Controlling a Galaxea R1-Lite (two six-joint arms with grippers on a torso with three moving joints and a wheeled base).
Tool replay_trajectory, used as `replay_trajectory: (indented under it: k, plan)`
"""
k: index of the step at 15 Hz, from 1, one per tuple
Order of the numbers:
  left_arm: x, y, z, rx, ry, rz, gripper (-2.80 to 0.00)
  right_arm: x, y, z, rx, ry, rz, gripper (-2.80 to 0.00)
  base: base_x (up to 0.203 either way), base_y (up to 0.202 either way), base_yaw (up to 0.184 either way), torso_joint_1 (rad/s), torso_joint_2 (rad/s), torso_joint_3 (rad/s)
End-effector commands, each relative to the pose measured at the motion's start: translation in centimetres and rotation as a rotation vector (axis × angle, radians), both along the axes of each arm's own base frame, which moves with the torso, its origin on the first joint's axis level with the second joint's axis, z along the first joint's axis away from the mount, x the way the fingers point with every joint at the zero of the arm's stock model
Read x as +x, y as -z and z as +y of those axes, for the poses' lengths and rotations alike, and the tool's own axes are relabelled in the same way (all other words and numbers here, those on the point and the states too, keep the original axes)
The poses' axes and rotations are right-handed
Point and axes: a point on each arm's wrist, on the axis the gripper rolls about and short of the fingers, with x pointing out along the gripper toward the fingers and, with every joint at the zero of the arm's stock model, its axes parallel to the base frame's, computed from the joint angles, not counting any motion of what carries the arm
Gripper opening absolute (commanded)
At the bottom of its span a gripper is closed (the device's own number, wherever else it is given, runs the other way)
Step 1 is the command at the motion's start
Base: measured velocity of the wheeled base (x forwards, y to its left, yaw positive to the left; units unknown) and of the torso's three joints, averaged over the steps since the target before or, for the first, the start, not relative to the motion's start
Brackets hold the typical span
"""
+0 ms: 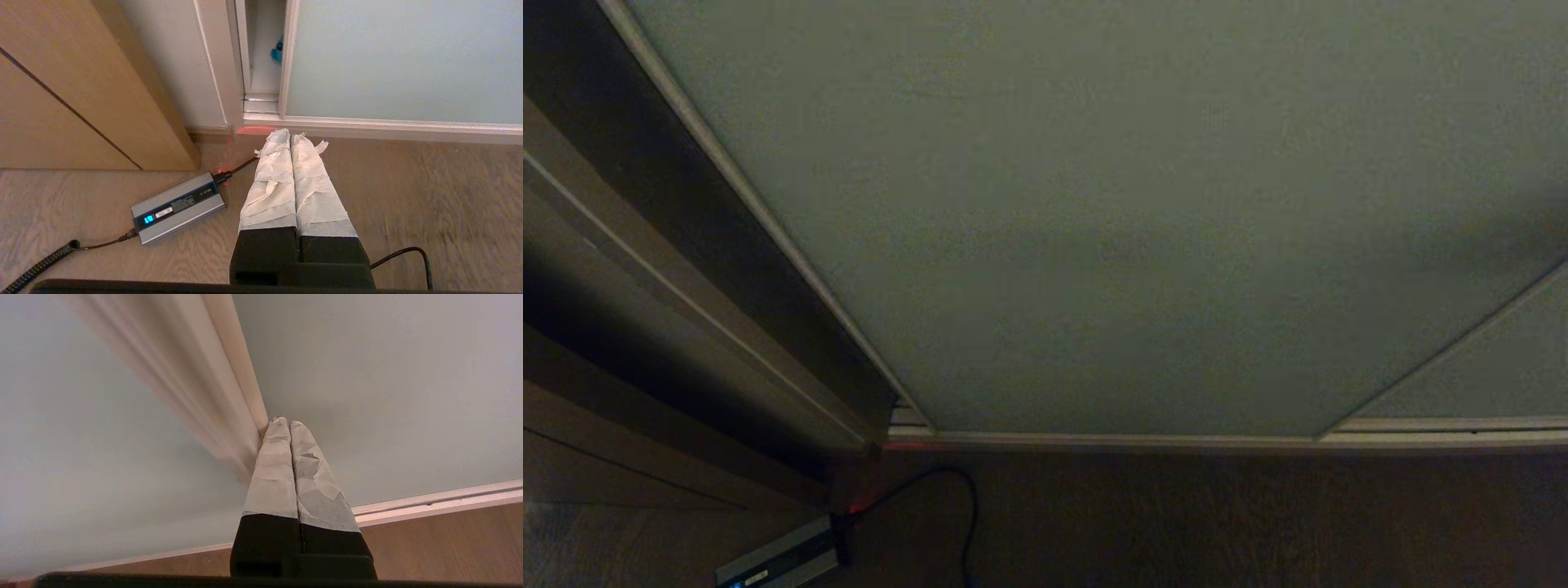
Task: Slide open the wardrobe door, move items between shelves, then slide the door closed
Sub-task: Close the door
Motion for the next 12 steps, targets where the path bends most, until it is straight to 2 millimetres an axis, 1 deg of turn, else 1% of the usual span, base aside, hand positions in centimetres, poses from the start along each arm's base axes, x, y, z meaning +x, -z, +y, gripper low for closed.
replay_trajectory:
  k: [1,4,7,10,12]
  plan:
    - [0.0,0.0,0.0,0.000,-0.001,-0.002,-2.80,-0.7,-0.3,1.4,-0.013,-0.033,-0.014,-2.80,0.000,0.000,0.000,0.000,0.00,0.000]
    - [0.0,0.0,0.0,0.000,0.000,-0.002,-2.80,-1.2,-0.3,2.5,-0.018,-0.054,-0.016,-2.80,0.000,0.000,0.000,0.000,0.00,0.000]
    - [0.0,0.0,0.0,0.000,0.000,-0.001,-2.80,-1.2,0.4,2.6,-0.016,-0.052,0.001,-2.80,0.000,0.000,0.000,0.000,0.00,0.000]
    - [0.0,0.0,0.0,0.000,0.000,-0.002,-2.80,-1.2,1.6,2.4,0.006,-0.040,0.034,-2.80,0.000,0.000,0.000,0.000,0.00,0.000]
    - [0.0,0.0,0.0,0.000,0.000,-0.002,-2.80,-1.4,2.6,2.5,-0.015,-0.020,0.064,-2.80,0.000,0.000,0.000,0.000,0.00,0.000]
